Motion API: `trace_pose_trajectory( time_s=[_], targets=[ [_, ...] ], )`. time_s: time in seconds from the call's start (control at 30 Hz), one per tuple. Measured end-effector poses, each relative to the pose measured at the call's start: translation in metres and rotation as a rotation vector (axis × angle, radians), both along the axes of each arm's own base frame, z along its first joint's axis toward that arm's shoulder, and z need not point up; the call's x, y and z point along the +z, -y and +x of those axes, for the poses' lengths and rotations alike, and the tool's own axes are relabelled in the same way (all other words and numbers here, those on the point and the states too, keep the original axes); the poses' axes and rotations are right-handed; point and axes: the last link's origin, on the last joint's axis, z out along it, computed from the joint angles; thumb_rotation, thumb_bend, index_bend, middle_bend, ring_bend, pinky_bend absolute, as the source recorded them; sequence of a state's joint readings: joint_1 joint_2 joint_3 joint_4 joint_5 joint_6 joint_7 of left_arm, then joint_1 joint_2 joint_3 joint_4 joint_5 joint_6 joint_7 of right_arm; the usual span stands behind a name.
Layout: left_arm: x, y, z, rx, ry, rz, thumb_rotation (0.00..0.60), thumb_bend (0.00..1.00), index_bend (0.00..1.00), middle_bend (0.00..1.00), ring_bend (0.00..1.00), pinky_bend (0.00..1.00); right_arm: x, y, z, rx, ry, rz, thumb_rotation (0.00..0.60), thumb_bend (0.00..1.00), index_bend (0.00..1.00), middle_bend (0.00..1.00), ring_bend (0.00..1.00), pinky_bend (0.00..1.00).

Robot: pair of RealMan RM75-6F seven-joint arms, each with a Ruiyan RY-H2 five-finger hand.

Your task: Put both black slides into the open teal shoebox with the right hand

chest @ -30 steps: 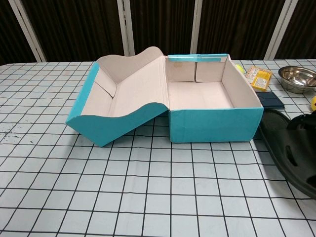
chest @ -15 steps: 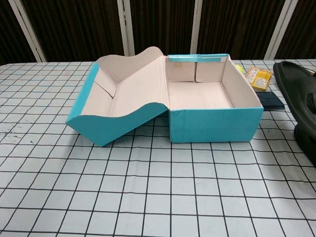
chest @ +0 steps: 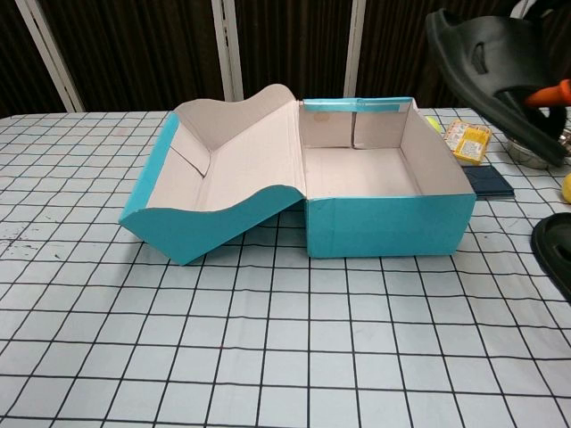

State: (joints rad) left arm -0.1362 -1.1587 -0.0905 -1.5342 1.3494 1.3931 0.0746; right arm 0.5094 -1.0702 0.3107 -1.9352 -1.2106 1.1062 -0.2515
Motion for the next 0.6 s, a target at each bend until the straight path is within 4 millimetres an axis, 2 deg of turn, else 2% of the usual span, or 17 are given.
trace_pose_trajectory(
  time_s=[0.27,0.5,0.6],
  targets=[
    [0.002,-0.001,-0.003,0.005,0.004,0.003,0.600,0.36,0.05,0.00,0.00,0.11,-0.029,0.023,0.044,0.037,0.085,0.078,0.600,0.36,0.70,0.47,0.21,0.00],
    [0.003,-0.002,-0.006,0.014,0.002,0.005,0.600,0.36,0.06,0.00,0.00,0.11,-0.065,0.049,0.091,0.031,0.233,0.130,0.600,0.36,0.72,0.47,0.22,0.00],
    [0.003,-0.003,-0.006,0.016,0.002,0.005,0.600,0.36,0.05,0.00,0.00,0.11,-0.076,0.061,0.101,0.014,0.266,0.137,0.600,0.36,0.72,0.47,0.22,0.00]
  ],
)
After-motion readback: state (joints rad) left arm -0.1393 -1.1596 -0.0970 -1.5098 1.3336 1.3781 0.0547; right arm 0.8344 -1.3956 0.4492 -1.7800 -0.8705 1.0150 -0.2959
